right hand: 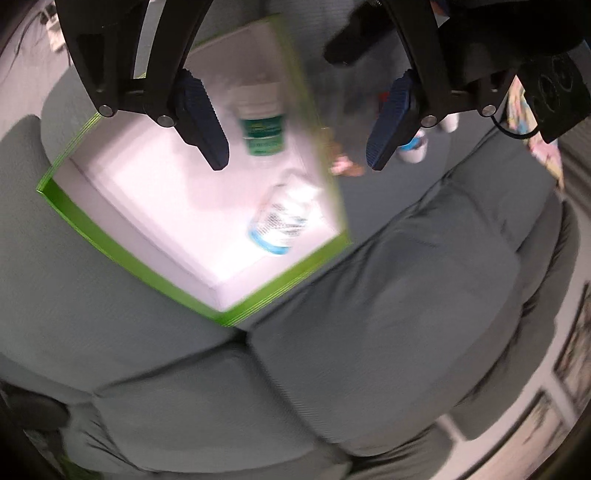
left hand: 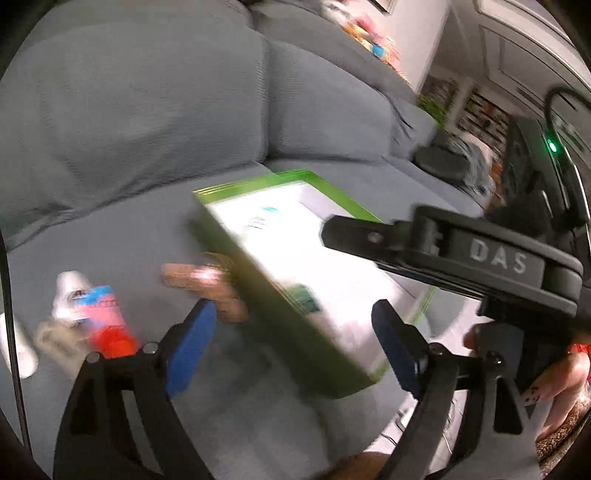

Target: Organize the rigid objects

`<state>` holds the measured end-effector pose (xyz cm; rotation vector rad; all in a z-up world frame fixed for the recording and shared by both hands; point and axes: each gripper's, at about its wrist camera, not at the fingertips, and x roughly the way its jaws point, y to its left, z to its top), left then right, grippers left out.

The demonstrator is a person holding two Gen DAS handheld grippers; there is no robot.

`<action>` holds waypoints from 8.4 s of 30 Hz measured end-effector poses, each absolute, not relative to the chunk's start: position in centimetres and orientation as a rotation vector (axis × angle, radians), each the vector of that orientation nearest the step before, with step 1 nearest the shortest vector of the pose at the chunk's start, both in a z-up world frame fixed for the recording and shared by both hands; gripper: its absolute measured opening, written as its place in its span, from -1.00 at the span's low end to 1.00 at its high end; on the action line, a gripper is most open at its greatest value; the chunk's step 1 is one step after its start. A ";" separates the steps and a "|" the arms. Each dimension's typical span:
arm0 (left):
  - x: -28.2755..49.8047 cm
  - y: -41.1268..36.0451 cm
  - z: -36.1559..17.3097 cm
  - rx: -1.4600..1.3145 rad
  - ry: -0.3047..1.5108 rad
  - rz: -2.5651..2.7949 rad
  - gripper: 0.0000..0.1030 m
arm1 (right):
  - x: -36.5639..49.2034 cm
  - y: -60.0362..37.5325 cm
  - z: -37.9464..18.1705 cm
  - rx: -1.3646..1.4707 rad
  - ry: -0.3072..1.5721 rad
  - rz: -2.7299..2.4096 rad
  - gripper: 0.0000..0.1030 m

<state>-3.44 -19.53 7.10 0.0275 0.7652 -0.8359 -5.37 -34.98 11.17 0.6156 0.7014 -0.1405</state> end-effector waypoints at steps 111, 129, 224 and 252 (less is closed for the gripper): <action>0.1 -21.3 7.6 -0.151 0.701 -0.953 -0.11 | -2.8 -30.4 12.2 0.434 0.637 -0.087 0.05; -0.6 -22.8 7.5 -0.120 0.823 -0.965 0.34 | -3.7 -34.4 9.9 0.549 0.728 -0.245 0.62; 10.1 -1.7 6.6 -0.323 1.133 -0.437 -0.37 | 11.3 -13.0 3.7 0.282 1.084 0.403 0.10; 8.8 -0.3 10.1 -0.265 1.043 -0.424 -0.16 | 8.3 -15.2 7.1 0.406 0.956 0.459 -0.12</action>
